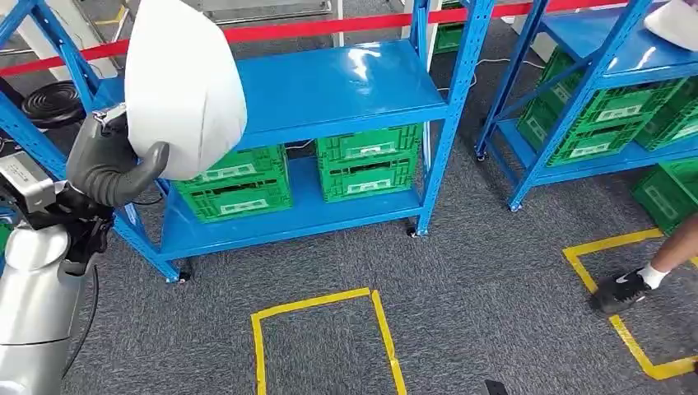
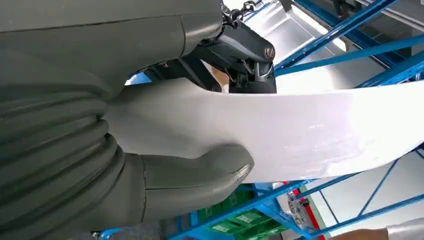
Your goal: Take the parts from the cabinet and place them on the table.
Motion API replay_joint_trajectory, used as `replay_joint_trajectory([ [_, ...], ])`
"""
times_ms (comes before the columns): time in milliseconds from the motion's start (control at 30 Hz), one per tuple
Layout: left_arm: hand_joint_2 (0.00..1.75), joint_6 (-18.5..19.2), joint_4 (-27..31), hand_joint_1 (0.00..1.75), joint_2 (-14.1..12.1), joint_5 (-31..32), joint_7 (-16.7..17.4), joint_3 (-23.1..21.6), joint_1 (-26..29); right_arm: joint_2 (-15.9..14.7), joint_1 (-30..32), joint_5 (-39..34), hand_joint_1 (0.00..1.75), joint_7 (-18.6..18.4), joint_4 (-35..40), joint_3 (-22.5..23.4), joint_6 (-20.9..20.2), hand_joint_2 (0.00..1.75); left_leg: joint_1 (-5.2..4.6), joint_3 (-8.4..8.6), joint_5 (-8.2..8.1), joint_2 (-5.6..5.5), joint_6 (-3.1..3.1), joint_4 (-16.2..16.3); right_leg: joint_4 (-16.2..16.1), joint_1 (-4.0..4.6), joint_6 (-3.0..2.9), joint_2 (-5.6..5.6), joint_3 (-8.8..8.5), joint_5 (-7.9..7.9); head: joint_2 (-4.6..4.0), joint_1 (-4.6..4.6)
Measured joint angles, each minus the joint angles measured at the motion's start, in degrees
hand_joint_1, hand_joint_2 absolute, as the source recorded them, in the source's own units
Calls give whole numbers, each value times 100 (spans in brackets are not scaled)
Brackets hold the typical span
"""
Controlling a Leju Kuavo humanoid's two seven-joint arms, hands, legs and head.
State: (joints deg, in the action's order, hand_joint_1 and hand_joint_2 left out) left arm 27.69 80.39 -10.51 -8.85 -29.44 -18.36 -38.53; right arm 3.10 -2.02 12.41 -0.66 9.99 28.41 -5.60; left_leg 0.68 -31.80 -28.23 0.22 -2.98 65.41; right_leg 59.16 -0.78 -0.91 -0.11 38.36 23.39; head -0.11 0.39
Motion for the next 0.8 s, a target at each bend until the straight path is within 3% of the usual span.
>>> replay_joint_trajectory([
  [33, 175, 0, 2, 175, 19, 7, 4, -4, -21, 0, 2, 0, 0, 2, 0, 4, 4, 0, -11, 311, -305, -5, 13, -507, 17, 19, 40, 4, 43, -40, 0, -2],
  [67, 175, 4, 15, 175, 35, 11, 4, -13, -30, 0, 5, 2, 0, 11, 0, 7, 7, 0, -54, 458, -389, -33, 106, -745, 22, 21, 73, 5, 49, -85, 2, 11],
  [133, 175, 15, 15, 175, 52, 26, 22, -15, -50, 0, 1, 2, 0, 33, 0, 11, 11, 0, -68, 345, -328, -29, 207, -702, -43, 19, 149, 5, 37, -213, 0, 2],
  [167, 175, 17, 15, 175, 72, 46, 37, -15, -56, 2, 9, 2, 0, 33, 0, 18, 13, 0, -74, 308, -267, -21, 285, -718, -73, 15, 203, 10, 46, -274, 0, -9],
  [200, 175, 31, 15, 175, 107, 61, 57, -17, -70, 2, 18, 4, 0, 33, 0, 26, 13, 0, -37, 256, -177, 14, 360, -749, -22, -18, 233, 17, 85, -215, 0, -4],
  [233, 175, 48, 18, 175, 133, 74, 81, -17, -77, 9, 20, 6, 0, 28, 0, 31, 13, 0, -42, 218, -106, 17, 400, -752, 121, -13, 255, 20, 160, 84, 0, 0],
  [300, 175, 72, 20, 175, 166, 120, 120, -17, -90, 15, 14, 9, 0, 31, 0, 37, 11, 0, -49, 25, 52, 11, 439, -745, 872, -14, 297, 21, 365, 841, 0, 2],
  [333, 175, 103, 20, 175, 177, 125, 122, -15, -87, 15, 6, 9, 0, 31, 0, 41, 11, 0, -55, -83, 130, 9, 445, -735, 1333, -12, 313, 21, 465, 1073, 0, 0],
  [367, 175, 111, 20, 175, 186, 129, 122, -15, -82, 15, 1, 4, 0, 31, 0, 44, 11, 0, -59, -193, 205, 9, 440, -717, 1690, -10, 314, 21, 509, 1111, 0, 2],
  [400, 175, 129, 20, 175, 192, 133, 122, -15, -67, 17, 2, -2, 0, 31, 0, 50, 9, 0, -61, -302, 270, 9, 429, -699, 1802, -9, 309, 21, 449, 969, 2, 2],
  [433, 175, 160, 20, 175, 194, 149, 122, -13, -60, 17, 3, -7, 0, 31, 0, 55, 7, 0, -61, -401, 330, 9, 417, -674, 1689, -9, 298, 21, 281, 757, 0, 0],
  [467, 175, 171, 18, 175, 194, 166, 120, -9, -61, 17, 3, -9, 0, 33, 0, 61, 0, 0, -61, -501, 389, 9, 401, -647, 1360, -8, 277, 21, -4, 562, 2, 2],
  [500, 175, 170, 20, 175, 194, 166, 116, 4, -70, 17, -3, -9, 0, 35, 0, 68, -7, 0, -61, -582, 443, 8, 377, -618, 872, -4, 245, 22, -389, 511, 0, 2],
  [533, 175, 173, 22, 175, 194, 168, 116, 18, -81, 17, -14, -7, 0, 35, 2, 74, -7, 0, -61, -623, 481, 12, 352, -587, 363, 7, 199, 30, -799, 700, 0, 2],
  [567, 175, 175, 24, 175, 190, 168, 109, 42, -104, 17, -19, -7, 0, 37, 4, 79, -7, 0, -82, -660, 514, 19, 313, -564, -94, 49, 162, 31, -1040, 894, 0, -2],
  [633, 175, 210, 2, 175, 181, 166, 103, 66, -156, 20, -14, -4, 0, 28, 2, 83, -13, 0, -63, -657, 644, 25, 244, -619, -44, 71, 114, 34, -952, 821, 2, 7],
  [667, 175, 219, -9, 175, 181, 164, 101, 68, -166, 20, -8, -7, 0, 28, 2, 87, -13, 0, -57, -659, 708, 23, 206, -655, -49, 88, 61, 32, -927, 770, 0, 13],
  [700, 175, 232, -28, 175, 160, 164, 96, 72, -167, 41, -3, -7, 0, 22, 0, 90, -13, 0, -74, -694, 725, 1, 166, -660, -101, 29, 2, 1, -845, 669, 0, 11],
  [733, 175, 238, -46, 175, 133, 157, 90, 83, -181, 46, -20, -7, 0, 15, 0, 92, -13, 0, -57, -757, 490, -14, 127, -559, -103, 22, -44, -10, -774, 589, 0, 2],
  [767, 175, 243, -66, 175, 101, 157, 87, 92, -205, 46, -20, -7, 0, 17, 2, 96, -13, 0, -45, -863, 107, -18, 97, -278, -102, 20, -103, -13, -687, 513, 0, -20],
  [800, 175, 245, -87, 175, 81, 153, 77, 103, -225, 46, -14, -7, 0, 17, 0, 98, -13, 0, -34, -967, -259, -19, 62, 140, -102, 22, -105, -15, -604, 435, 0, -22],
])
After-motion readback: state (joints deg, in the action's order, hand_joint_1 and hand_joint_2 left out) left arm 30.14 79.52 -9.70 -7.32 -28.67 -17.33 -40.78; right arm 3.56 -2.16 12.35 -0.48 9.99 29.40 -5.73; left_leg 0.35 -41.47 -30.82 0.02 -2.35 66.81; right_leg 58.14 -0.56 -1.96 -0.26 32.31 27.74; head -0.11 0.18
